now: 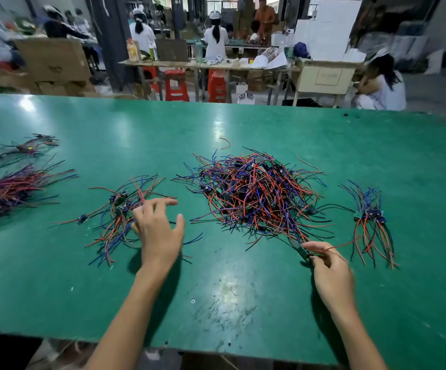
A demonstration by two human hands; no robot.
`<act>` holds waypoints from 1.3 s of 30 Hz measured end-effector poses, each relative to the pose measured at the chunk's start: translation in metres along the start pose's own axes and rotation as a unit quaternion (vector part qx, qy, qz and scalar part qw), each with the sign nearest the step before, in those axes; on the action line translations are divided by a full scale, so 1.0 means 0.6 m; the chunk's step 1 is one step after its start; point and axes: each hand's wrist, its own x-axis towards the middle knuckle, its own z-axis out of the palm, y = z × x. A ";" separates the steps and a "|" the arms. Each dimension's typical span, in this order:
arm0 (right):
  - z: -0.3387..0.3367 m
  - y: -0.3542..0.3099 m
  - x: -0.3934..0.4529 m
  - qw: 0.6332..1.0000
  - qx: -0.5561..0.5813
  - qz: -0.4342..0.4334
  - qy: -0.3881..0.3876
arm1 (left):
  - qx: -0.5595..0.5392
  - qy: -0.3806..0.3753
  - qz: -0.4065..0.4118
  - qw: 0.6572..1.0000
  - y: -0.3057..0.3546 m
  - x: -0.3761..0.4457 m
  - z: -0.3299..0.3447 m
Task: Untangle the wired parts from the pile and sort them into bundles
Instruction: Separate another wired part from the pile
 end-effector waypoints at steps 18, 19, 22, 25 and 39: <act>-0.041 -0.059 -0.044 0.959 0.151 -0.137 -0.197 | -0.464 -0.407 -0.161 0.770 0.176 -0.147 0.056; -0.044 -0.067 -0.046 0.956 0.147 -0.148 -0.205 | -0.478 -0.400 -0.154 0.767 0.177 -0.144 0.048; -0.049 -0.086 -0.049 0.959 0.132 -0.191 -0.164 | -0.508 -0.337 -0.128 0.783 0.176 -0.136 0.027; -0.033 -0.094 -0.065 0.971 0.090 -0.206 0.082 | -0.539 -0.248 -0.122 0.795 0.176 -0.127 0.020; 0.076 -0.134 -0.063 0.903 0.390 0.094 -0.152 | -0.562 -0.132 -0.090 0.812 0.137 -0.141 0.045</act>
